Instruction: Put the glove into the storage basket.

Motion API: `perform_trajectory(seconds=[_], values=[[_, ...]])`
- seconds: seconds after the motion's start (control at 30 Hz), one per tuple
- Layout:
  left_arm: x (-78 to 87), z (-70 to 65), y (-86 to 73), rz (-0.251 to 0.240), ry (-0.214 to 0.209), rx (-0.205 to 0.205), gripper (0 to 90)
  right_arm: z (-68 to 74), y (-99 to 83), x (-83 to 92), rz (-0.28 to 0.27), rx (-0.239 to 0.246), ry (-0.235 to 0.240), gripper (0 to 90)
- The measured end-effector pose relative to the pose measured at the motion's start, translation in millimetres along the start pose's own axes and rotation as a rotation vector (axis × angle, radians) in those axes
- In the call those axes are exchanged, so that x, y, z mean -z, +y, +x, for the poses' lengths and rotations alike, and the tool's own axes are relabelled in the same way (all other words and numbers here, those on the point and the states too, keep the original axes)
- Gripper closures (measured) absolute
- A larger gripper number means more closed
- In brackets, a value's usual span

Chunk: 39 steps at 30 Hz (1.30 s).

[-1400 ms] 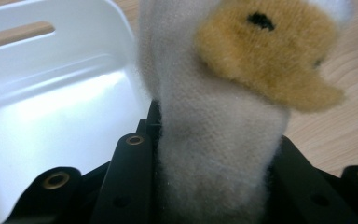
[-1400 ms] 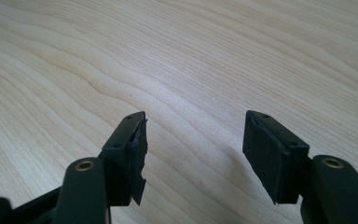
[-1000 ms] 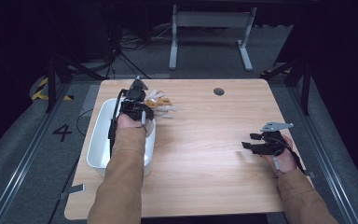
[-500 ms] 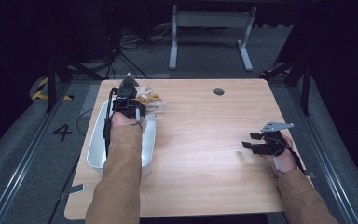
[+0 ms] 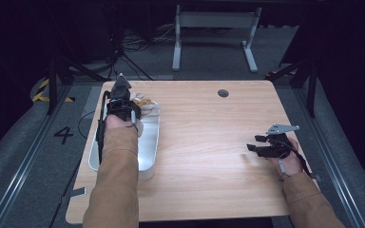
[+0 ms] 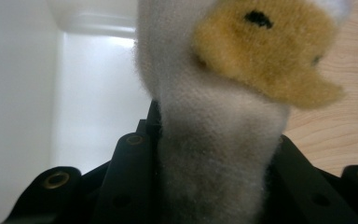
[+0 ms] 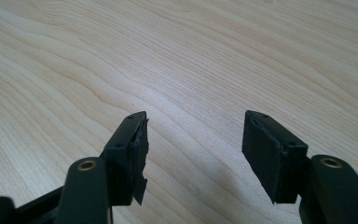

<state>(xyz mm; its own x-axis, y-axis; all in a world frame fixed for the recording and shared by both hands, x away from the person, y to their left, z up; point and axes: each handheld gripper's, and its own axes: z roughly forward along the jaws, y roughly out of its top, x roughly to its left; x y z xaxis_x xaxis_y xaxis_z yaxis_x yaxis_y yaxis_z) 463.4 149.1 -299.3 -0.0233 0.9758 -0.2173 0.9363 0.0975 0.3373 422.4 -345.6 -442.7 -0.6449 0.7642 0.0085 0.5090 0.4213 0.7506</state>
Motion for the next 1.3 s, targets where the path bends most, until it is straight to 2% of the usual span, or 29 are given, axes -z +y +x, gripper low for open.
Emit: perform_trajectory(seconds=[0.07,0.33,0.57,0.8,1.03,1.3], values=[[-1.0,0.5,-0.5,0.017,0.035,-0.004,69.9,-0.5,-0.4,-0.5,0.002,0.001,0.000,40.9],[-3.0,8.4,-2.7,0.024,0.045,0.025,69.8,1.0,-0.3,-1.3,0.007,0.009,-0.001,41.4],[-13.1,19.9,-7.5,0.042,0.045,0.053,69.7,0.2,-0.6,-0.7,0.004,0.010,-0.003,41.3],[-30.9,29.6,-15.2,0.054,0.039,0.082,69.6,0.3,-0.7,-1.6,0.006,0.011,0.000,41.3],[-56.4,34.3,-20.1,0.099,0.021,0.096,69.5,-0.6,-1.4,-1.7,0.011,0.008,0.002,41.3],[-71.2,35.8,-22.0,0.133,0.023,0.093,69.5,-1.0,-1.9,-2.7,0.014,0.010,0.004,41.2]])
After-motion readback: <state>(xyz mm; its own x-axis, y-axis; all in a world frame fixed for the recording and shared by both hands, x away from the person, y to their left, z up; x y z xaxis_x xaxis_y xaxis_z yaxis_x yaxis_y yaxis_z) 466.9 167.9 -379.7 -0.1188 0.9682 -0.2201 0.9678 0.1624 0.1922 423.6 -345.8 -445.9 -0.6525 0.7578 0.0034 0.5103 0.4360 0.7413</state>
